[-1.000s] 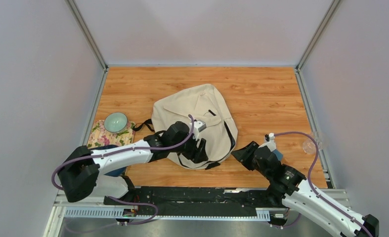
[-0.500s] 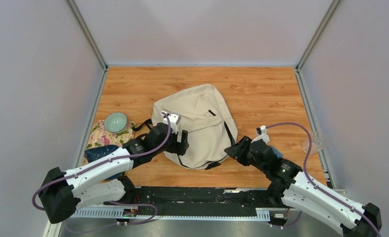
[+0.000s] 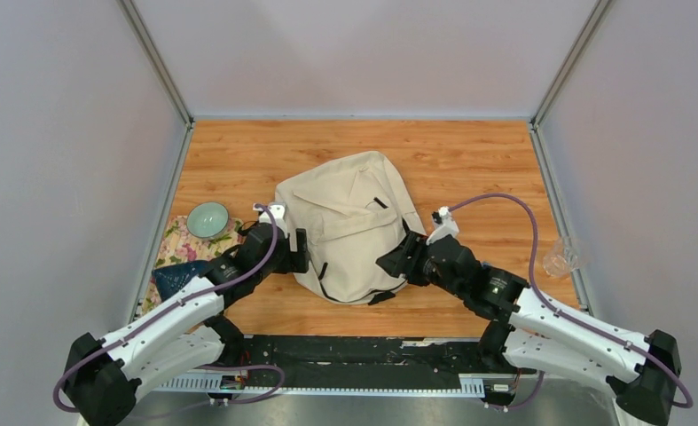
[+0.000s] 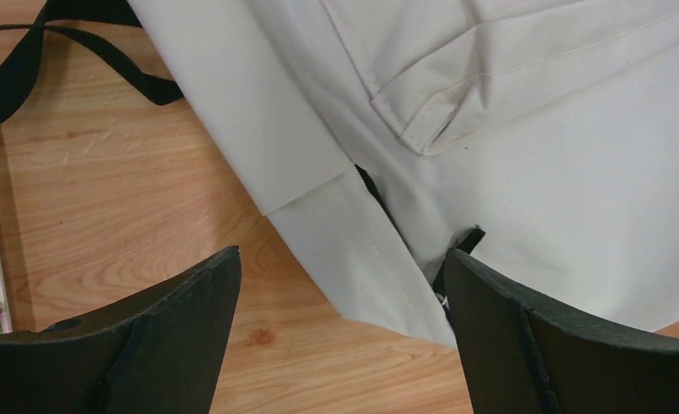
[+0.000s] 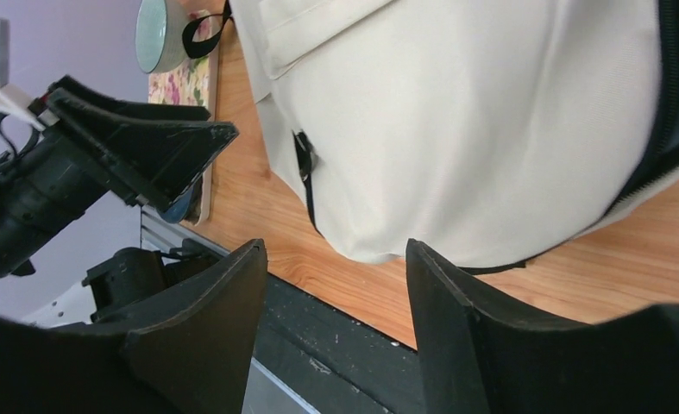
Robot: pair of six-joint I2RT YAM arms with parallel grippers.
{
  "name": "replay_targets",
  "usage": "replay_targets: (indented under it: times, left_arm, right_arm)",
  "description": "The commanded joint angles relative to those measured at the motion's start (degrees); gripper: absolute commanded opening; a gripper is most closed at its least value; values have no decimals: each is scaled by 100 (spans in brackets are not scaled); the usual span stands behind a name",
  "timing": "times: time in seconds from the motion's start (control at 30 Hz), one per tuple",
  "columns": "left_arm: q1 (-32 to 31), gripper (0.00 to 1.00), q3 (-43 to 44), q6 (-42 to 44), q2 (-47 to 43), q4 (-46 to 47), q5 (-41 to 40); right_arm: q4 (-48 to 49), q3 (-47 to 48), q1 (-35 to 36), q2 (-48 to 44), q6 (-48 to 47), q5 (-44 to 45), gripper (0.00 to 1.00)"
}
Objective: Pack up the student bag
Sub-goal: Zip the student bag at the center of the board.
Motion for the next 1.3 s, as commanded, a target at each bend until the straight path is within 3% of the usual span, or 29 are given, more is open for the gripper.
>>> replay_targets:
  times: [0.0, 0.47, 0.7, 0.93, 1.07, 1.27]
  left_arm:
    - [344, 94, -129, -178, -109, -44, 332]
    - [2154, 92, -1122, -740, 40, 747, 2600]
    - [2173, 89, -1404, -1127, 348, 1564, 3259]
    - [2164, 87, -1492, -1171, 576, 2004, 3357]
    - [2164, 80, -1693, -1259, 673, 2337, 3454]
    - [2173, 52, -1817, -1408, 752, 2725, 3629]
  right_arm:
    - [269, 512, 280, 382, -291, 159, 63]
    - [954, 969, 817, 1683, -273, -157, 61]
    - [1148, 1303, 852, 2403, -264, -289, 59]
    - [1525, 1690, 869, 3343, -115, -597, 56]
    - [1561, 1848, 922, 3731, 78, -536, 54]
    - [1596, 1883, 931, 4160, 342, -351, 47]
